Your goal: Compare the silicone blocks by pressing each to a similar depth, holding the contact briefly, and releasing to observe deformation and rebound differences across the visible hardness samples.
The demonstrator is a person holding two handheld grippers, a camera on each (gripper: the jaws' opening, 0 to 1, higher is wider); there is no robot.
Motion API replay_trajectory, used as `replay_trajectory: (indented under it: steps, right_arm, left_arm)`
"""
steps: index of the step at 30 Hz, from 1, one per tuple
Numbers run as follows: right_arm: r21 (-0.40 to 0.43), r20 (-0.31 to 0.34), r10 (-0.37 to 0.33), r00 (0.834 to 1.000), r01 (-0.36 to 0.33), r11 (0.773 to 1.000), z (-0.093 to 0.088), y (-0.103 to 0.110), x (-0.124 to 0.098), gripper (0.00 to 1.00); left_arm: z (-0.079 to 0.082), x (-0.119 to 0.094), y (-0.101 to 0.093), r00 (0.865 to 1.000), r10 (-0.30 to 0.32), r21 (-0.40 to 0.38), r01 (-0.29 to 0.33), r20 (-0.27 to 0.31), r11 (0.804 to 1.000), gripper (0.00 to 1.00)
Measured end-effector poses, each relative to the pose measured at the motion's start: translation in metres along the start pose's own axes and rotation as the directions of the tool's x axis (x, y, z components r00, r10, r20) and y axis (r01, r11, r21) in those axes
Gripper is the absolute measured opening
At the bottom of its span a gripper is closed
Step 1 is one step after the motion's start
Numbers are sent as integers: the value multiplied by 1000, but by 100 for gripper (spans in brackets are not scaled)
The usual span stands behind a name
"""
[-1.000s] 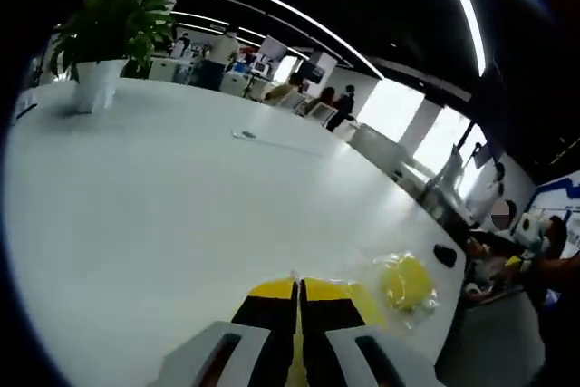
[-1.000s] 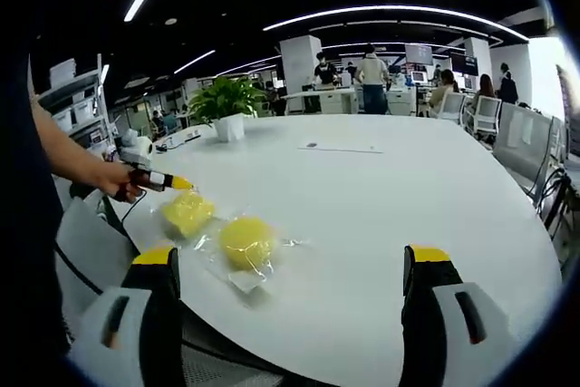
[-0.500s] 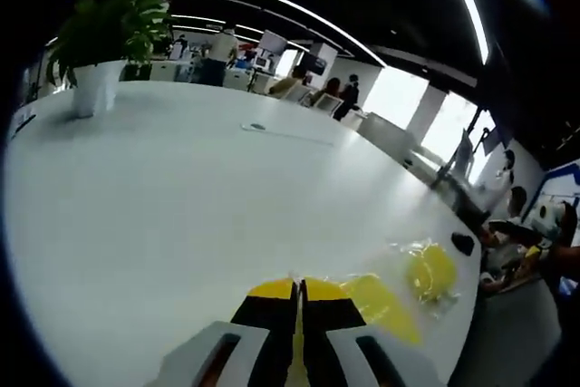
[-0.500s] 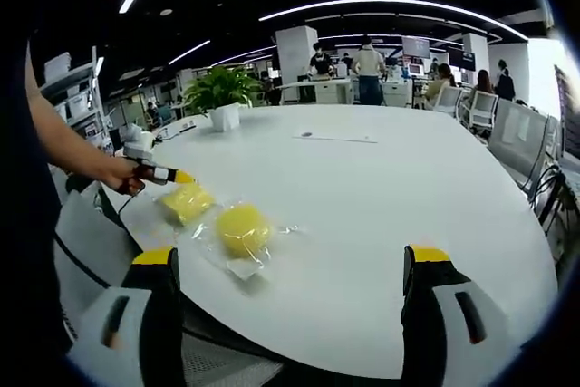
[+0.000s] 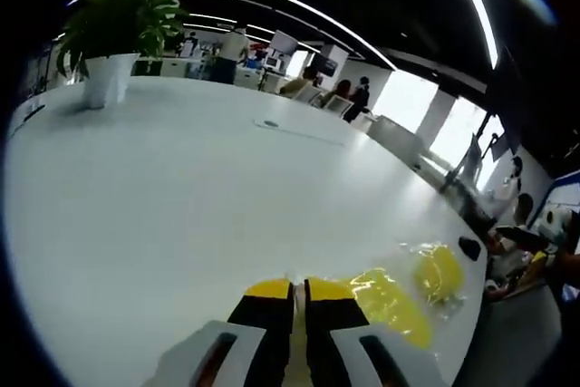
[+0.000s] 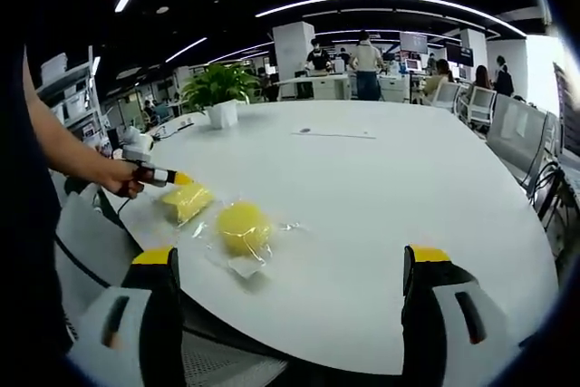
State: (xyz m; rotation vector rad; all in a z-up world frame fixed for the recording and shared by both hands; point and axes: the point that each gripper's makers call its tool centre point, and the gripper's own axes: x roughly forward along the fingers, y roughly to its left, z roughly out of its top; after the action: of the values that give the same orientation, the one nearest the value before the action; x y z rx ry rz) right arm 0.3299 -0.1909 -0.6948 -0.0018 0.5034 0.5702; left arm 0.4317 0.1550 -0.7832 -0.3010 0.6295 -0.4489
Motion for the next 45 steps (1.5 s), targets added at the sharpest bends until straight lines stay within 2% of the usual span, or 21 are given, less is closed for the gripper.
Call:
replay_trajectory:
  steps: [2,4,6,8,10,13,15,18,21,25,27,31,32,35,39,42,45]
  right_arm:
    - [-8,5,-1,1000,1,1000,2,1,0,96]
    - [-8,5,-2,1000,2,1000,2,1,1,96]
    - [-6,7,-2,1000,2,1000,2,2,1,96]
    - [-5,8,-2,1000,2,1000,2,2,1,96]
    - [0,6,5,1000,-5,1000,2,3,1,96]
    - [0,9,6,1000,-6,1000,3,3,2,96]
    - [1,10,7,1000,-7,1000,4,2,3,96]
    - [2,15,9,1000,-9,1000,6,1,5,96]
    - [3,16,13,1000,-13,1000,7,0,7,96]
    - [-5,13,22,1000,-22,1000,7,-2,9,96]
    - [-7,10,25,1000,-25,1000,6,-5,11,96]
    - [-14,-2,32,999,-32,999,5,-6,13,96]
    - [-17,-6,35,999,-35,999,6,-6,15,96]
    - [-37,-25,42,999,-43,998,2,-7,18,96]
    - [-58,-27,40,999,-41,997,4,-10,22,96]
    - [-48,-37,47,998,-49,998,3,-11,25,96]
    - [-37,-66,57,996,-59,998,-4,-9,25,96]
  left_arm:
    - [-1,-1,3,1000,15,-20,-15,-5,1000,8]
    - [-1,-1,5,1000,18,-17,-18,-6,1000,18]
    - [-3,-1,10,1000,21,-71,-22,-20,997,33]
    - [-4,-4,12,999,25,-71,-27,-25,997,39]
    - [5,-9,13,999,26,-104,-22,39,994,54]
    - [12,-16,12,997,18,-153,-5,79,988,78]
    - [22,-22,8,993,6,-110,7,114,994,88]
    - [32,-32,4,993,-12,-7,13,114,1000,96]
    - [38,-40,3,992,-26,41,21,121,999,100]
    - [43,-61,-3,991,-28,118,13,131,993,100]
    - [39,-71,-10,993,-37,180,17,110,984,100]
    - [40,-89,-27,991,-55,232,25,125,972,100]
    - [36,-89,-26,991,-65,246,34,120,969,100]
    - [22,-97,-32,995,-75,318,50,68,947,100]
    - [4,-107,-37,996,-85,323,71,30,944,100]
    - [-3,-116,-34,997,-80,264,72,17,962,100]
    - [0,-124,-32,997,-70,211,61,35,976,100]
